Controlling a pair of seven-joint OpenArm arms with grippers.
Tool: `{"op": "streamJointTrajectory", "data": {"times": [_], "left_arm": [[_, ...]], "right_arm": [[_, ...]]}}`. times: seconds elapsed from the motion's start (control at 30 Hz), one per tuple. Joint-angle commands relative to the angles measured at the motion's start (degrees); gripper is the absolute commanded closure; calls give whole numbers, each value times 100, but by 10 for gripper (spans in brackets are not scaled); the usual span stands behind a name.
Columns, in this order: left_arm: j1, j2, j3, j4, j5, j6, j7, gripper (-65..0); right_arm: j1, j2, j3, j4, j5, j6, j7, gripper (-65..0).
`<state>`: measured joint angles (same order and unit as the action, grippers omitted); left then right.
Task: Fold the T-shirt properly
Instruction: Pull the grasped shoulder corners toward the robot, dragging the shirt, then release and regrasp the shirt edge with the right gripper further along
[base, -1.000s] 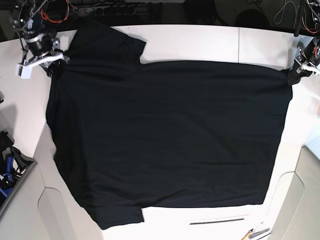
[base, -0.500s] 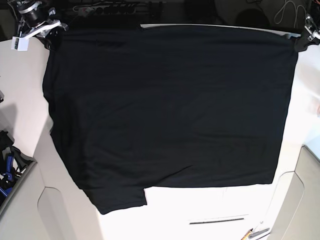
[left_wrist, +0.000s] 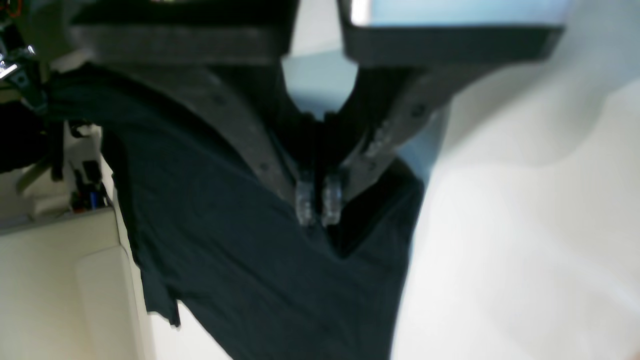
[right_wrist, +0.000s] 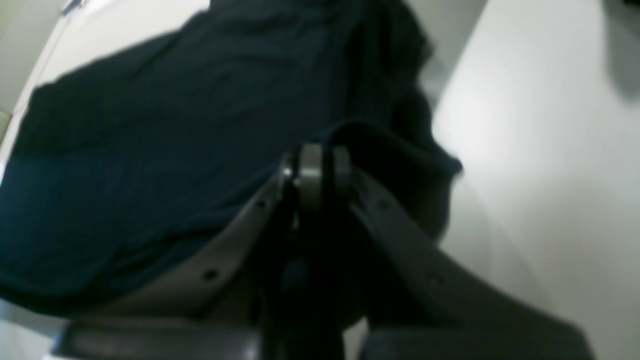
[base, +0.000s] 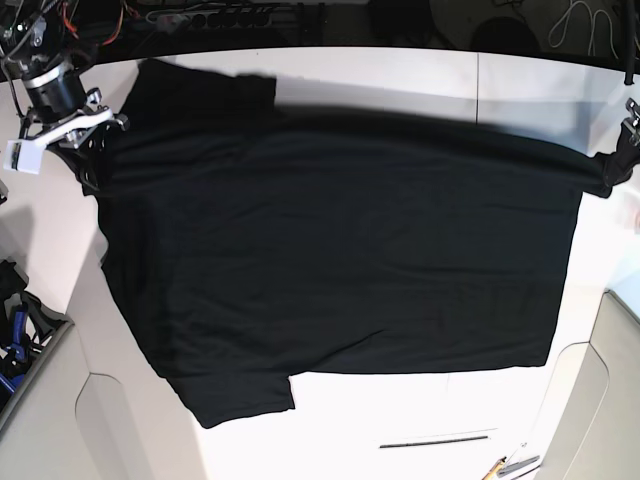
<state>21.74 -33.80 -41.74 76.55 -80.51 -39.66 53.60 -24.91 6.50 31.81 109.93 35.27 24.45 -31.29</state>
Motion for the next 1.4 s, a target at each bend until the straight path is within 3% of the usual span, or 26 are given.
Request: {"op": "streamJointTrajectory", "data": {"times": [0.0,0.2,0.57,0.63,0.83,1.1,1.13,1.23,1.27,1.37], "left_arm": [[-109,-129,-59,76,13,-34,-199,0],[-544,-129,79,74,800,-34,-590,0],[-686,-122,1185,74,2208,-34,-1683,0],[-769,-96,1189,74,2422,101,-1705,0],[-979,-96,1189,74,2651,197,-1762,0],[-984,-94,1189,74,2629,195,-1759,0],[-981,-94,1189,74,2632,195,-1759,0],[-981,-94,1189,74,2632,192,-1757,-201],[-981,-96,1189,74,2632,195,-1757,-231],[-984,-94,1189,74,2629,195,-1762,-237]], "right_arm": [[144,46,-13,-15,66,0,131,0],[1012,48,-289,-890,-127,0,175,0],[2144,48,-710,-2234,-538,0,389,0],[2293,68,-710,-2326,-686,0,455,0],[2636,310,-710,-2640,-828,-15,494,0],[2612,328,-710,-2677,-831,-15,492,0],[2612,328,-710,-2677,-831,-15,492,-39],[2612,328,-710,-2675,-826,-15,494,-252],[2614,328,-708,-2675,-826,-15,494,-289],[2618,328,-695,-2608,-826,-17,498,-297]]}}
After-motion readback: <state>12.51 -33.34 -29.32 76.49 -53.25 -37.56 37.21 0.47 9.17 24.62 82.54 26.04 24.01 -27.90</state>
